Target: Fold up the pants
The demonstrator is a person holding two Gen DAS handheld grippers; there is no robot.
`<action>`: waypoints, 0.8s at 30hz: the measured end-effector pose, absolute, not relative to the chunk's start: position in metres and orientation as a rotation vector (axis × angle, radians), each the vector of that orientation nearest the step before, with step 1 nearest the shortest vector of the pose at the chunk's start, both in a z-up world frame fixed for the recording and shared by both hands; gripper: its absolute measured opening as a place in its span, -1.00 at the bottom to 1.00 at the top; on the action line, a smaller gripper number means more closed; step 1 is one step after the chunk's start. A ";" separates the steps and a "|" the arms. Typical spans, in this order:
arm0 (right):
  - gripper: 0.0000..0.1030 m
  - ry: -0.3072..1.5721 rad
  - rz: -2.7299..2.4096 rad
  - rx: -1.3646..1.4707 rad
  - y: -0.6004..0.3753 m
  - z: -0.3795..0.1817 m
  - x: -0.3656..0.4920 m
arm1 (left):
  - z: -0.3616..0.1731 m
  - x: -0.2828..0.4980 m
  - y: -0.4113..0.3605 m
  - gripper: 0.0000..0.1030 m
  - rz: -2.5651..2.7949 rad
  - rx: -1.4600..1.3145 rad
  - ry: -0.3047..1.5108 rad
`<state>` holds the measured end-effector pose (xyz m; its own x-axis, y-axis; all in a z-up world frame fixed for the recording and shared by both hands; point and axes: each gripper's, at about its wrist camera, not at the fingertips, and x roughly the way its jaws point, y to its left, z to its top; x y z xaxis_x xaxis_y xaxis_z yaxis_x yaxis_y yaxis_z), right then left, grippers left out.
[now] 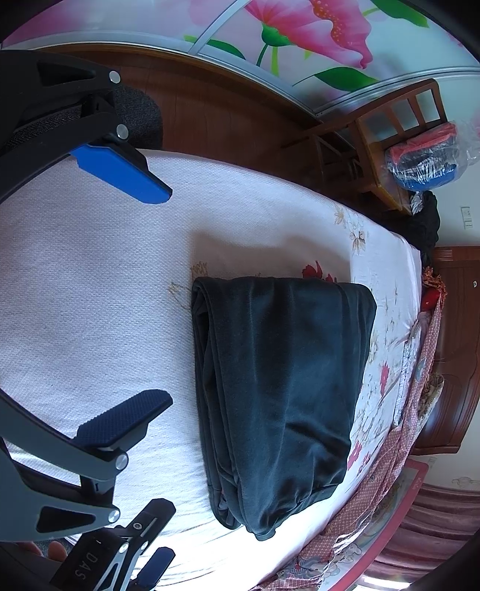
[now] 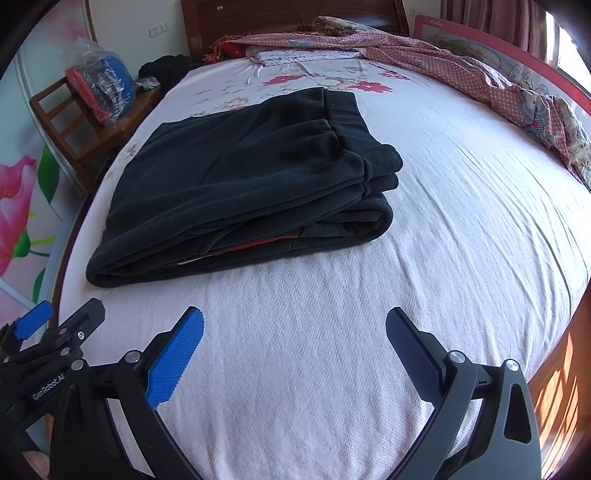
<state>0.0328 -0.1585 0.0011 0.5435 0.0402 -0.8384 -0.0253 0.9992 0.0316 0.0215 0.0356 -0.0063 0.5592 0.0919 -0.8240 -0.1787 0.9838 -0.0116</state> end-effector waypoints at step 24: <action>0.91 1.069 -0.040 0.153 -0.212 -0.012 0.005 | 0.035 0.015 0.046 0.96 0.067 -0.088 0.880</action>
